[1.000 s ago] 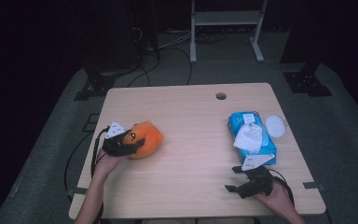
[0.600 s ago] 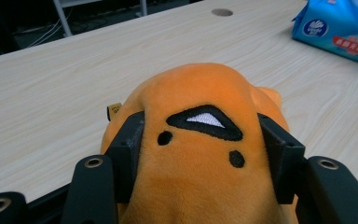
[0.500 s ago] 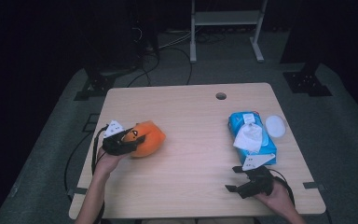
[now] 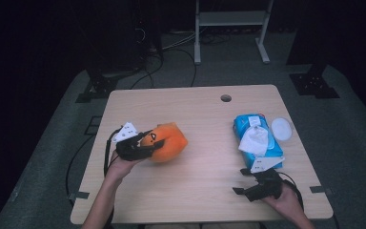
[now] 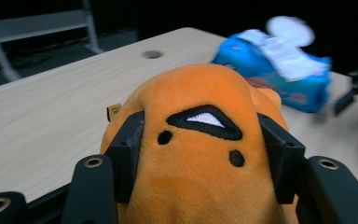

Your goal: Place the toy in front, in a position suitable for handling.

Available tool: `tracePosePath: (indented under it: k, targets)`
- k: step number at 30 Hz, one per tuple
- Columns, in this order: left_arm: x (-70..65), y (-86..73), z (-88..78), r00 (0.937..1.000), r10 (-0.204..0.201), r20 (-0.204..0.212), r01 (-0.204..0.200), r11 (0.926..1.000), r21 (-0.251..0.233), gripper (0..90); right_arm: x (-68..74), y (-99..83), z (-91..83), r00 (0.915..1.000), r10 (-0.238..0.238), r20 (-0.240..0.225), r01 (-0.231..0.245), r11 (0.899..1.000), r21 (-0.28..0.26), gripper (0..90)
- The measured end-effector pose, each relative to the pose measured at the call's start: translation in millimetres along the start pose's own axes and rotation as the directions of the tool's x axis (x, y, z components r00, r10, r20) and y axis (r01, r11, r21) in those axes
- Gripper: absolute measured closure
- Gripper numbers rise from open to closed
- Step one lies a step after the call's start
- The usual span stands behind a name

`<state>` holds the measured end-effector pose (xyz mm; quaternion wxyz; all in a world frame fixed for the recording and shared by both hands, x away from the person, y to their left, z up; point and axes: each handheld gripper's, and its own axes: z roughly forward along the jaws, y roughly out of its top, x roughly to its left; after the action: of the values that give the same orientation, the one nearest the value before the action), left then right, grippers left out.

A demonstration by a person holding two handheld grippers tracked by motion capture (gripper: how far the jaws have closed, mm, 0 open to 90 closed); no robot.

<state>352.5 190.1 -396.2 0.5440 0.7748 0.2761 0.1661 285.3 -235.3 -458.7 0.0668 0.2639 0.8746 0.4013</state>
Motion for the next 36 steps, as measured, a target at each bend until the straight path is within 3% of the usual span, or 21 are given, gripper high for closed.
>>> tracePosePath:
  k: [6,9,16,21,28,30,36]
  targets:
    - [-35.1,6.5,21.7,0.9932,0.058,0.101,-0.061,0.9978,0.027,42.7,-2.4,-1.4,-5.1,0.9999,0.005,0.014,-0.005,1.0,-0.002,22.0]
    - [-50.9,6.3,32.5,0.9847,0.068,0.16,-0.073,0.9969,0.029,42.6,-3.7,-2.4,-7.7,0.9998,0.01,0.018,-0.01,1.0,-0.009,22.0]
    - [-79.3,-1.8,54.5,0.9647,0.09,0.248,-0.104,0.9936,0.045,42.0,-6.5,-5.0,-12.4,0.9995,0.022,0.024,-0.021,1.0,-0.012,22.0]
    - [-87.5,-11.3,65.3,0.9554,0.088,0.282,-0.109,0.9925,0.057,41.5,-7.2,-5.4,-13.2,0.9993,0.018,0.033,-0.018,1.0,-0.002,22.0]
    - [-87.1,-27.7,72.7,0.9462,0.078,0.314,-0.099,0.9937,0.053,35.2,-8.6,-6.4,-14.0,0.9989,0.027,0.037,-0.027,1.0,-0.002,22.2]
    - [-87.1,-29.1,72.7,0.9453,0.096,0.312,-0.12,0.9911,0.058,31.9,-8.2,-6.4,-14.3,0.999,0.027,0.036,-0.027,1.0,-0.002,22.2]
    - [-87.1,-31.6,73.1,0.9427,0.097,0.319,-0.126,0.9895,0.071,27.0,-1.9,-2.7,-17.5,0.9987,0.008,0.05,-0.007,1.0,-0.011,22.8]
